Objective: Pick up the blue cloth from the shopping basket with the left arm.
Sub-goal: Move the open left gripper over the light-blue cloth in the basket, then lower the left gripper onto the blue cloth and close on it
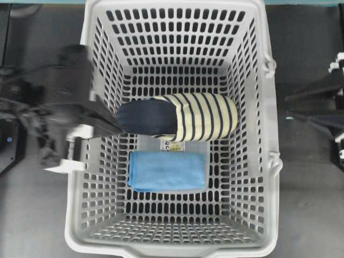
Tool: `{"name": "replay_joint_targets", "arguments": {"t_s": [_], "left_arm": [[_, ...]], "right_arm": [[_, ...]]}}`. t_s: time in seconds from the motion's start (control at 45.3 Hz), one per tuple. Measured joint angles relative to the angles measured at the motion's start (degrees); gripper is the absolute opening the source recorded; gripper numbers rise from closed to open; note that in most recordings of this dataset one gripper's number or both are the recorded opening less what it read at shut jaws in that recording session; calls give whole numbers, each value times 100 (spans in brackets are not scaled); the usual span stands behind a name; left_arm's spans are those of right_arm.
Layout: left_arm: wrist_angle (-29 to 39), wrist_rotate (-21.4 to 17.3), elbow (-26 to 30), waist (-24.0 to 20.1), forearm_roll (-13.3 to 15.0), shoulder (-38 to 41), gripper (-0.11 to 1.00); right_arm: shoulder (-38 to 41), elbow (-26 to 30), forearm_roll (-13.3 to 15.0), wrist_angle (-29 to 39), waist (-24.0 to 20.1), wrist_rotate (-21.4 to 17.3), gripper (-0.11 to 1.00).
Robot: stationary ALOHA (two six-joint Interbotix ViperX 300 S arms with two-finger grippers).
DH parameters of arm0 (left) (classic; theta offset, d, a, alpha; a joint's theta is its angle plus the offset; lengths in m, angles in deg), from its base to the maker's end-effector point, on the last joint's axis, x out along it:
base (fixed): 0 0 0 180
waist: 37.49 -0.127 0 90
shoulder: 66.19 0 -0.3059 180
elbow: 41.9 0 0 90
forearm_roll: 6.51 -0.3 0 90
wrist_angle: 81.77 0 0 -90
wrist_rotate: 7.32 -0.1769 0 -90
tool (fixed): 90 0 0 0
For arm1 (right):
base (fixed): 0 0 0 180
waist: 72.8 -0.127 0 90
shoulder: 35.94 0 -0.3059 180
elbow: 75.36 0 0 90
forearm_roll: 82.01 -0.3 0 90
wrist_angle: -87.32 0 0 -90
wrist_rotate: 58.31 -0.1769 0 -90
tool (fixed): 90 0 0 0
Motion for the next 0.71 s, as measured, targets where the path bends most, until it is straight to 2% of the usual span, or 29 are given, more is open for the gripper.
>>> {"name": "replay_joint_targets", "arguments": {"t_s": [0.11,0.154,0.221,0.419,0.486,0.706], "left_arm": [[229,53,360,9,-9,396,1],[290,62,492,9,-9,554,5],[404,105,677,18,-9,765,19],[993,105,1318,114,-9,1608,78],[1204,114,1600,158,-9,1969,90],[1371,123,2065,229,0,2927,86]], "right_arm": [[0,0,0,0,9,0,76],[0,-9,0,-9,0,9,79],[0,0,0,0,9,0,79],[0,9,0,0,9,0,78],[0,9,0,0,9,0,78],[0,9,0,-26,9,0,78]]}}
